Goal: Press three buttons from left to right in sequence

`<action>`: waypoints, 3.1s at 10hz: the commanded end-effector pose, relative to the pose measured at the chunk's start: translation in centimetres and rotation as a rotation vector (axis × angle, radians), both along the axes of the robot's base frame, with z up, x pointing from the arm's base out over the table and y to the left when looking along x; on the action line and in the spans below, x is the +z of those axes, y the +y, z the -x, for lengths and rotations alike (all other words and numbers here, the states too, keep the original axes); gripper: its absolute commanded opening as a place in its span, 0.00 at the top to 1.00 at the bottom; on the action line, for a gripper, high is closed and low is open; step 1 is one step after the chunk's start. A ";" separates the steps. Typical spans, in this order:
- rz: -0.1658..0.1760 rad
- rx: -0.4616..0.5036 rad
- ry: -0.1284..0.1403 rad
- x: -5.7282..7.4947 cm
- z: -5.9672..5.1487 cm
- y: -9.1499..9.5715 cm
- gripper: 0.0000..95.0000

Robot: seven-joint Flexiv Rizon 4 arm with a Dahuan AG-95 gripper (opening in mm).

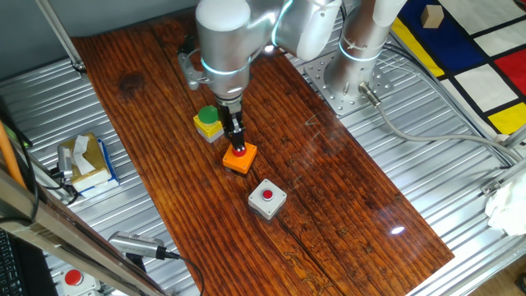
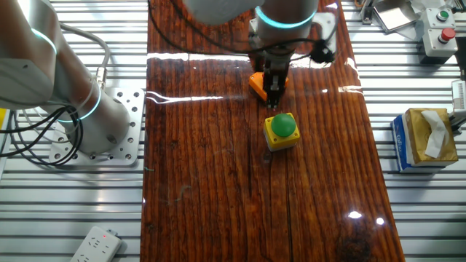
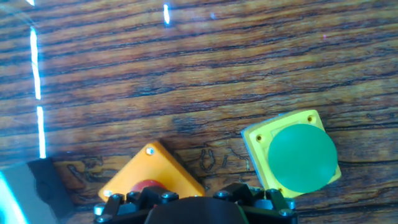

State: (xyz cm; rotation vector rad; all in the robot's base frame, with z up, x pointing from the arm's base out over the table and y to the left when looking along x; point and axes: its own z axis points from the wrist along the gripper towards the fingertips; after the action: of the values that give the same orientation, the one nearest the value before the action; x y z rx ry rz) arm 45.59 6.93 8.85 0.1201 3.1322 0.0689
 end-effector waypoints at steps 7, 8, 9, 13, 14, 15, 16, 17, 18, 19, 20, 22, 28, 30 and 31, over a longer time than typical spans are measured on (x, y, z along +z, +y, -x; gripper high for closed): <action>0.003 -0.026 0.001 5.1 -1.5 -0.6 0.20; 0.004 -0.015 0.000 5.4 -1.8 -1.1 0.20; 0.003 0.003 -0.001 5.7 -2.0 -1.8 0.20; -0.002 -0.015 0.004 6.0 -2.2 -2.5 0.20; -0.002 -0.028 0.008 6.0 -2.2 -2.4 0.20; 0.001 -0.036 0.010 6.1 -2.1 -2.4 0.20; 0.001 -0.040 0.010 6.1 -2.1 -2.4 0.20; 0.000 -0.040 0.007 6.1 -2.1 -2.4 0.20; 0.002 -0.033 0.006 6.1 -2.1 -2.4 0.20; 0.004 -0.016 0.009 6.1 -2.1 -2.4 0.20; 0.004 -0.007 0.007 6.1 -2.1 -2.4 0.20; 0.003 0.013 0.008 6.1 -2.1 -2.4 0.20; 0.004 -0.013 0.028 6.3 -2.0 -2.4 0.20; 0.003 0.014 0.035 6.3 -2.0 -2.4 0.40; 0.009 0.042 0.054 6.3 -2.0 -2.4 0.40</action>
State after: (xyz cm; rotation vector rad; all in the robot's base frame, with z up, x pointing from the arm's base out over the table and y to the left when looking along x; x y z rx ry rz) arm 47.33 4.42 15.18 0.0806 3.1657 0.0624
